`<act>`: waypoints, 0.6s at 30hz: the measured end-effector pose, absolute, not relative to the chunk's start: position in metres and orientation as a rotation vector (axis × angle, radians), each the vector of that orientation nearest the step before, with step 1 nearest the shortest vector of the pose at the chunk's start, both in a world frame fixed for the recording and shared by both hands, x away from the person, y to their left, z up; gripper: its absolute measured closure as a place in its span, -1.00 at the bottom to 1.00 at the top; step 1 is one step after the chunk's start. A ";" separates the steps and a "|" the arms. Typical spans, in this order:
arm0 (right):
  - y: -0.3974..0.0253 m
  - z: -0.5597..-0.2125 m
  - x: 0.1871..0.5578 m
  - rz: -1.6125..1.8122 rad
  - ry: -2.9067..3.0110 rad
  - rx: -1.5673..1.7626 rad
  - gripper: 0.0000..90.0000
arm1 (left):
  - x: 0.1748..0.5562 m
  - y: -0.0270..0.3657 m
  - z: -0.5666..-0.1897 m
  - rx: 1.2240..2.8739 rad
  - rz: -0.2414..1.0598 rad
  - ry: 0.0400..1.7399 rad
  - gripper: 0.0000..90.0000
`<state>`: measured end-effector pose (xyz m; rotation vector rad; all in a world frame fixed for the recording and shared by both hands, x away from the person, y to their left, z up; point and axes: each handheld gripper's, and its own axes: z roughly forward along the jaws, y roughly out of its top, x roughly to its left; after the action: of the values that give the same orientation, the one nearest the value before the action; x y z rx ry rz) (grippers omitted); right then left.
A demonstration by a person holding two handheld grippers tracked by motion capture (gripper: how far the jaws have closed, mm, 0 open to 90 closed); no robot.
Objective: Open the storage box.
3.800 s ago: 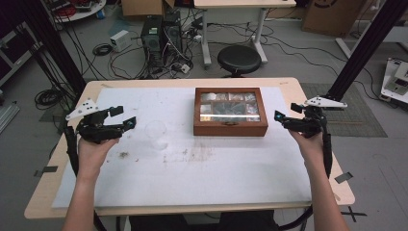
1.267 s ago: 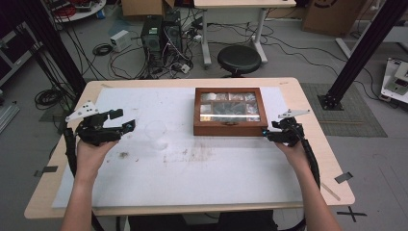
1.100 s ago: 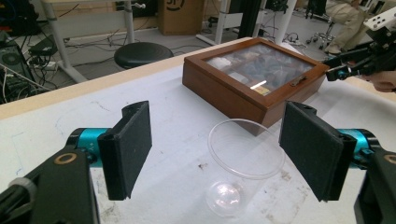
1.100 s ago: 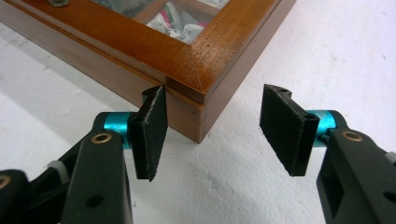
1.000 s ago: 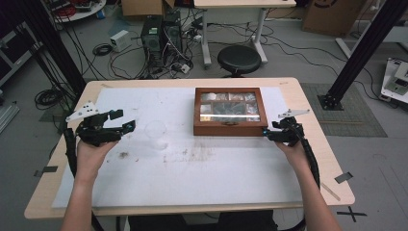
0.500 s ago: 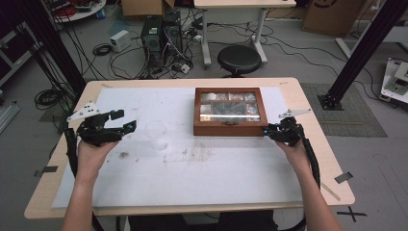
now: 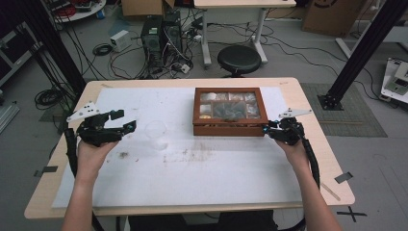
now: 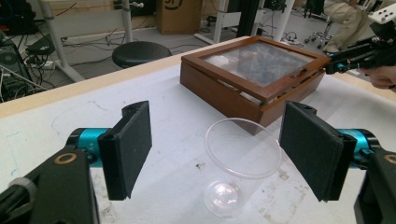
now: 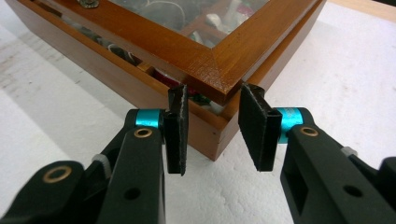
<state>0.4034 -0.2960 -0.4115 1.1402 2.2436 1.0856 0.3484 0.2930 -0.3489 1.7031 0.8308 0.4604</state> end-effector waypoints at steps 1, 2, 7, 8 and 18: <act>-0.296 -0.412 0.403 1.086 2.244 1.140 0.43 | 0.348 0.293 -0.349 1.703 0.460 0.831 -0.43; -0.296 -0.411 0.403 1.084 2.234 1.139 0.43 | 0.348 0.293 -0.349 1.703 0.461 0.831 -0.43; -0.295 -0.409 0.403 1.083 2.202 1.136 0.43 | 0.348 0.293 -0.349 1.704 0.461 0.830 -0.43; -0.293 -0.408 0.403 1.077 2.184 1.140 0.38 | 0.348 0.293 -0.349 1.704 0.460 0.832 -0.43; -0.291 -0.402 0.402 1.070 2.124 1.133 0.29 | 0.347 0.293 -0.348 1.698 0.459 0.830 -0.43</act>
<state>0.4019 -0.2908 -0.4021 1.1332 2.1240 1.0702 0.3470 0.2932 -0.3485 1.6984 0.8304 0.4588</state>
